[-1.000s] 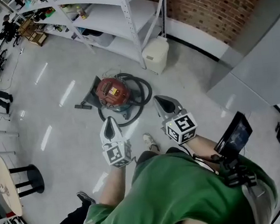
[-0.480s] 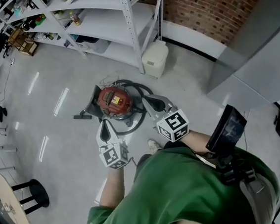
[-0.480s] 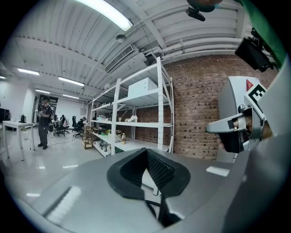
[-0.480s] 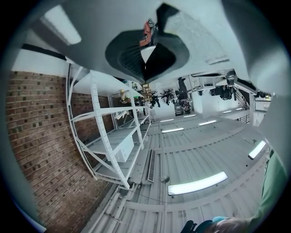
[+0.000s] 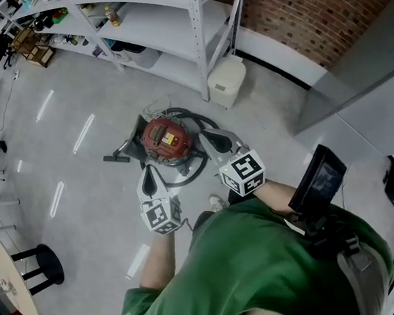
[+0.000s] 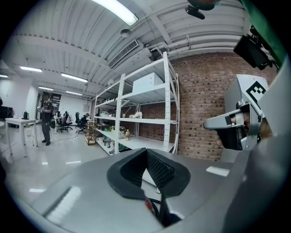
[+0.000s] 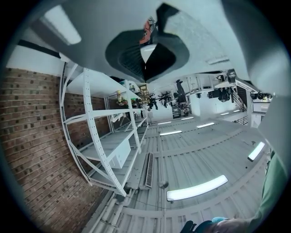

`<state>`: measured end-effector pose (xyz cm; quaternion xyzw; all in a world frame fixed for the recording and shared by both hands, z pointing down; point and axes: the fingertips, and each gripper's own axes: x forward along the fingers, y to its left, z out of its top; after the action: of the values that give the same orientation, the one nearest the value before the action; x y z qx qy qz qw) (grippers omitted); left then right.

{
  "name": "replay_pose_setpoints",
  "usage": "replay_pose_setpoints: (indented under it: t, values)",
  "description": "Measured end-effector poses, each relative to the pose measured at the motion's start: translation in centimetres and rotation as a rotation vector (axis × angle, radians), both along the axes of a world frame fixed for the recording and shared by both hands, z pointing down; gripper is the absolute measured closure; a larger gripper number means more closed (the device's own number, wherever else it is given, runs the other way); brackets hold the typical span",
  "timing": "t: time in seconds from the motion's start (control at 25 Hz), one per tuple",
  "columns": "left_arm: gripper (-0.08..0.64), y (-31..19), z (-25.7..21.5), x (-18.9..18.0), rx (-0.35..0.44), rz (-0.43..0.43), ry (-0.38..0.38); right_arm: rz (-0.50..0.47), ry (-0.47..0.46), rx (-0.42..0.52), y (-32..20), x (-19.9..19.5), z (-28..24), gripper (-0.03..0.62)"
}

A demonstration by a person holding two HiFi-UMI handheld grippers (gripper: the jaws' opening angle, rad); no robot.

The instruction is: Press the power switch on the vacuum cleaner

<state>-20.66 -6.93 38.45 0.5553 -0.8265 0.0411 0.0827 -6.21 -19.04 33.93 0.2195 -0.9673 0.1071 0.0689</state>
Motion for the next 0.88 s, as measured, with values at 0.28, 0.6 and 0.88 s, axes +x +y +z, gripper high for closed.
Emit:
replay_pose_setpoints:
  t: [0.28,0.6,0.88]
  values:
    - [0.552,-0.6,1.5,-2.4,-0.026,-0.086,0.013,-0.075,0.009,-0.012,-2.1,-3.5,1.2,0.589]
    - [0.552,-2.6,3.6,-3.4,-0.059,-0.184,0.040,-0.188,0.025,-0.018,-5.4,-6.4,3.1,0.589]
    - [0.552,-5.9,5.2,-4.0,-0.113,-0.244,0.071,-0.284,0.050,-0.059,-8.7,-9.1,5.6,0.589]
